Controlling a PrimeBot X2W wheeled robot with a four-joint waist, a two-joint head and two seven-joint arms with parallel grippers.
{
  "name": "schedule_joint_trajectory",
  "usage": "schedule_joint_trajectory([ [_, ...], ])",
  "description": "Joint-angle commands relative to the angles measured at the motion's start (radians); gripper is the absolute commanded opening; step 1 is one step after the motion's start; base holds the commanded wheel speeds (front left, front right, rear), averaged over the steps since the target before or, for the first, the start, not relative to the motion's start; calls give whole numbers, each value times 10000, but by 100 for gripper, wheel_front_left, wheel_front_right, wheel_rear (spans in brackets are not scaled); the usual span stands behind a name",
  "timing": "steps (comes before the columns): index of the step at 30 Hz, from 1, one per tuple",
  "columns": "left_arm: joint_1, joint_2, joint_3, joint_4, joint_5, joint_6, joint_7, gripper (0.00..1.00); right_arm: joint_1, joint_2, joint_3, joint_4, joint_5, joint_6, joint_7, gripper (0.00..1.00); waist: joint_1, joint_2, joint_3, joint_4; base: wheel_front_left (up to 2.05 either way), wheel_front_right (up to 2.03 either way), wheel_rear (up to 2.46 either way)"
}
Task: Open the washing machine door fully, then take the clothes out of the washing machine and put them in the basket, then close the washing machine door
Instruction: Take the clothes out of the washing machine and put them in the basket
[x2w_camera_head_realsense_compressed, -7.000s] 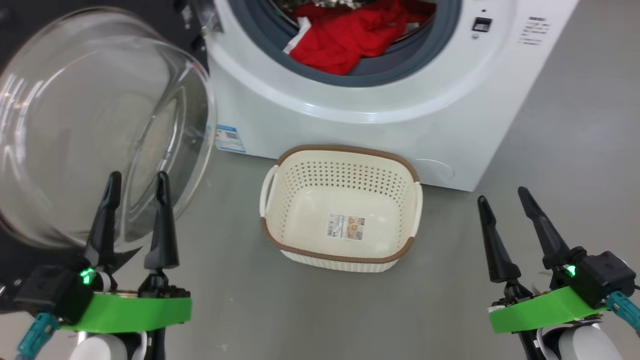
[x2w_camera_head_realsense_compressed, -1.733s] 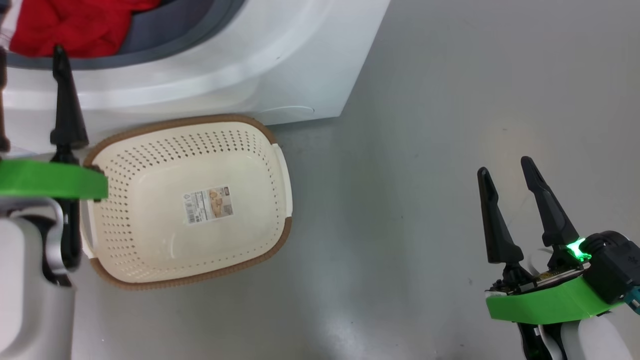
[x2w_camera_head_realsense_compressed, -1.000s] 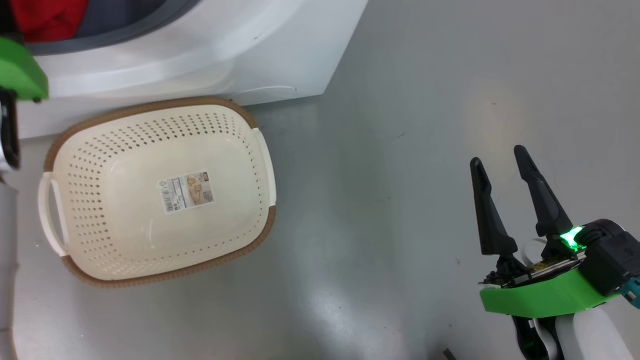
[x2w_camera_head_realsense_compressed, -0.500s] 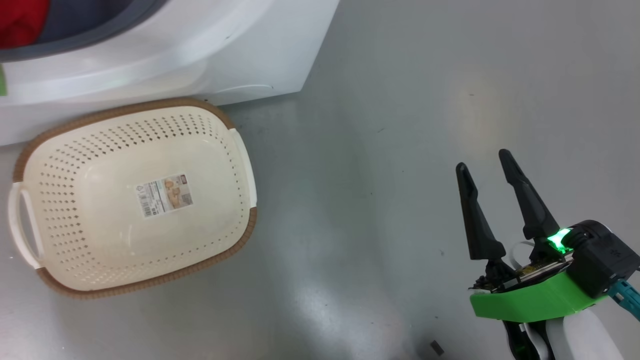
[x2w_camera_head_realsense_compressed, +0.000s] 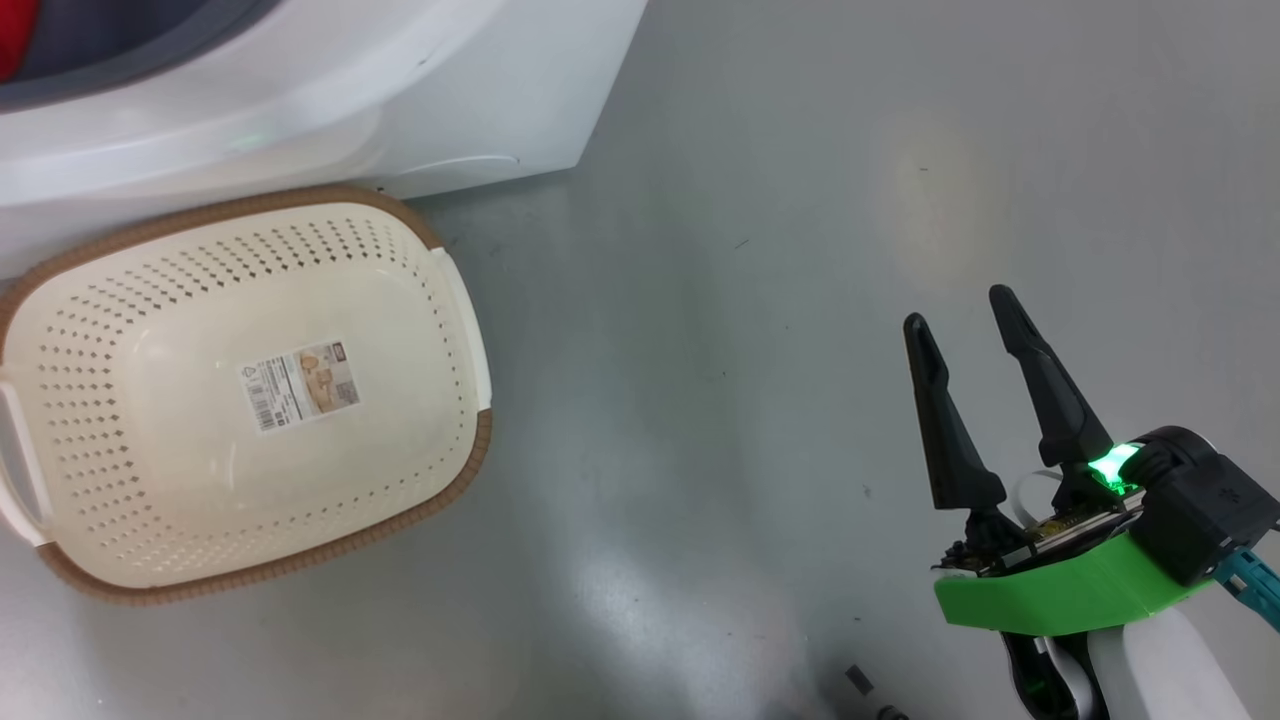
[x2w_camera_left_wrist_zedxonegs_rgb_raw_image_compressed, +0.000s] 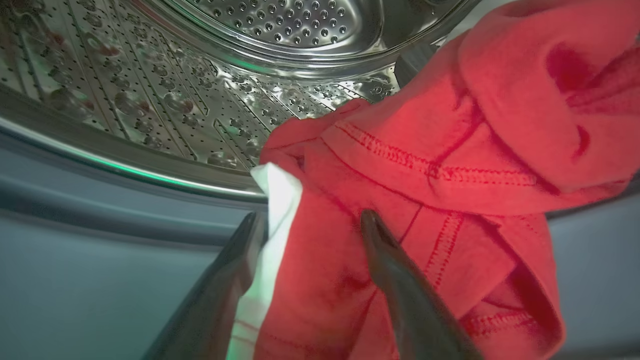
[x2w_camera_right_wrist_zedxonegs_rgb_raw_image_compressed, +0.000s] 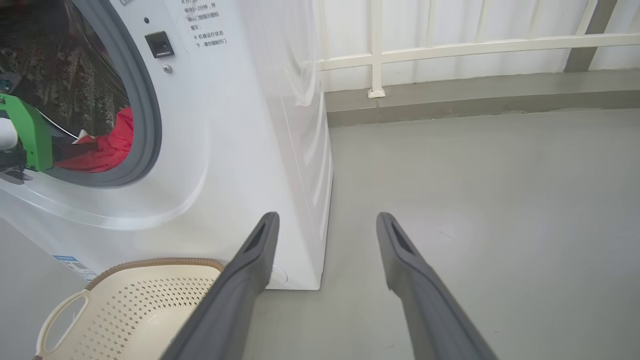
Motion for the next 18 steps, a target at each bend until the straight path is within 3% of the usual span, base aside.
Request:
schedule_joint_trajectory([
  [1, -157, 590, 55, -46, -27, -37, 59, 100, -15, -114, 228, -198, 178, 63, -63, 100, 0, 0, 9, -28, 0, 0, 0],
  [8, -298, 603, -121, 376, -24, -48, 73, 100, -68, -114, 240, -228, 272, 63, -63, 100, 0, 0, 94, -108, 0, 0, 0],
  [9, -316, 597, -140, 418, -33, -58, 61, 84, -71, -114, 235, -227, 284, 63, -63, 100, 0, 0, 105, -113, 0, 0, 0],
  [10, -332, 592, -159, 457, -43, -68, 46, 53, -74, -114, 232, -224, 296, 63, -63, 100, 0, 0, 116, -116, 0, 0, 0],
  [11, -347, 589, -182, 494, -48, -77, 29, 39, -77, -114, 229, -219, 308, 63, -63, 100, 0, 0, 122, -116, 0, 0, 0],
  [13, -373, 583, -227, 526, -64, -124, -75, 0, -85, -114, 236, -212, 332, 63, -63, 100, 0, 0, 136, -116, 0, 0, 0],
  [18, -378, 528, -250, 603, -191, -190, -338, 0, -115, -114, 220, -204, 361, 63, -63, 100, 0, 0, 149, -65, 0, 0, 0],
])
